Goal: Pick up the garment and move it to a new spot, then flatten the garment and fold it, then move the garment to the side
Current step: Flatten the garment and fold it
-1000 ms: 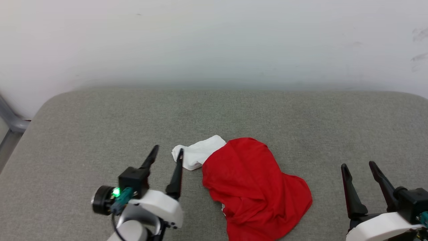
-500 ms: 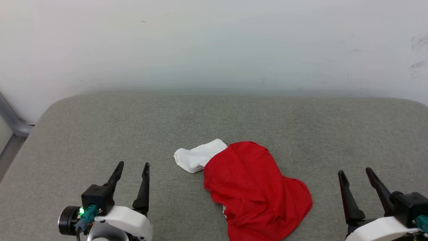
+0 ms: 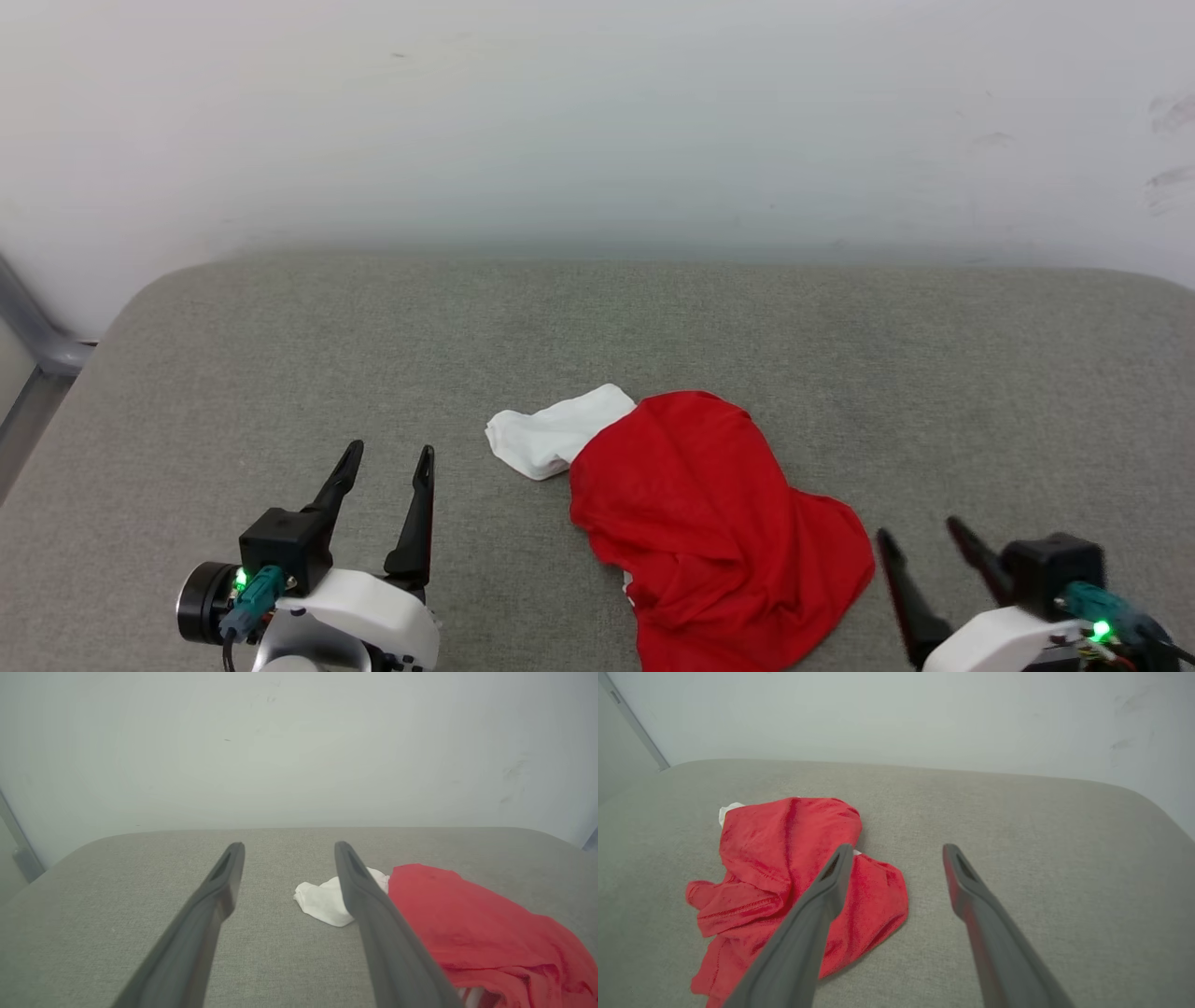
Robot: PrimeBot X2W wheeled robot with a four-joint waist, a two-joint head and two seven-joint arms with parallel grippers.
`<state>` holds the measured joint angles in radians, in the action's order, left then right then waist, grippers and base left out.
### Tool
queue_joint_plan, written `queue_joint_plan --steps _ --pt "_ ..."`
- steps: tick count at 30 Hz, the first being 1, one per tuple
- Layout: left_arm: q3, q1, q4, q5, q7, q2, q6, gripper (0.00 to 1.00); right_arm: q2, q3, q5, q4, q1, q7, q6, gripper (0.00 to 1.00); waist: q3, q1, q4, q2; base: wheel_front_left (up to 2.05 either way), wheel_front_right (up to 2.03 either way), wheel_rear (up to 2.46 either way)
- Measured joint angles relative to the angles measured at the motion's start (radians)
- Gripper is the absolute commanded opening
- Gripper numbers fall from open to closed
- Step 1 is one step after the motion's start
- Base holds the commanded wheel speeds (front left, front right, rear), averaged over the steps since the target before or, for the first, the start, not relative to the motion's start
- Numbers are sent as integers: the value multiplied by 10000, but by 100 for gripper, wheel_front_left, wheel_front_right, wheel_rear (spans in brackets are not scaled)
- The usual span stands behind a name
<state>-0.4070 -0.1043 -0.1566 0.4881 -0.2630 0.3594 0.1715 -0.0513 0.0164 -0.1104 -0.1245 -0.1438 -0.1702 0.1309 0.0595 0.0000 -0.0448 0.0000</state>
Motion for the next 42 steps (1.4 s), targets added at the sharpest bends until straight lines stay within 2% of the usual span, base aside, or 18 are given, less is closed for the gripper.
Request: queue_joint_plan --steps 3,9,13,19,28,29,30,31,37,42 --pt "2 -83 69 -33 0 -48 -42 100 -182 -738 -140 268 4 -1154 4 100 -68 1 -123 0 0 0 0" --pt "-4 -233 199 -198 0 -238 -136 100 -1262 -2631 -999 454 297 -3333 0 100 -249 0 -497 0 0 0 0" --pt "-40 -270 263 -314 0 -391 -219 100 -1871 -4061 -1616 598 664 -4286 0 100 -419 0 -795 0 0 0 0" --pt "10 -645 376 -548 0 -732 -485 100 -2385 -5657 -2155 1287 1673 -4539 0 100 -1042 1 -1285 0 0 0 0" --pt "268 -899 401 -913 0 -1074 -748 100 -2456 -6654 -2466 2936 2255 -4362 2 100 -1688 1 -1801 0 0 0 0" --pt "353 -905 389 -978 0 -1137 -805 100 -2447 -6773 -2587 3175 2301 -4385 0 49 -1748 0 -1840 0 0 0 0" --pt "385 -905 370 -982 0 -1154 -838 100 -2441 -6821 -2602 3264 2353 -4383 0 17 -1749 1 -1835 0 0 0 0" --pt "424 -900 330 -997 0 -1160 -849 100 -2431 -6870 -2648 3363 2414 -4385 0 0 -1728 1 -1814 0 0 0 0" --pt "566 -779 163 -1158 0 -1231 -924 100 -2362 -6943 -2871 3540 2533 -4067 -17 0 -1502 1 -1576 0 0 0 0" --pt "625 -689 38 -1233 0 -1221 -974 100 -2238 -6560 -2744 2926 2808 -3216 2 0 -1236 1 -1316 0 0 0 0"
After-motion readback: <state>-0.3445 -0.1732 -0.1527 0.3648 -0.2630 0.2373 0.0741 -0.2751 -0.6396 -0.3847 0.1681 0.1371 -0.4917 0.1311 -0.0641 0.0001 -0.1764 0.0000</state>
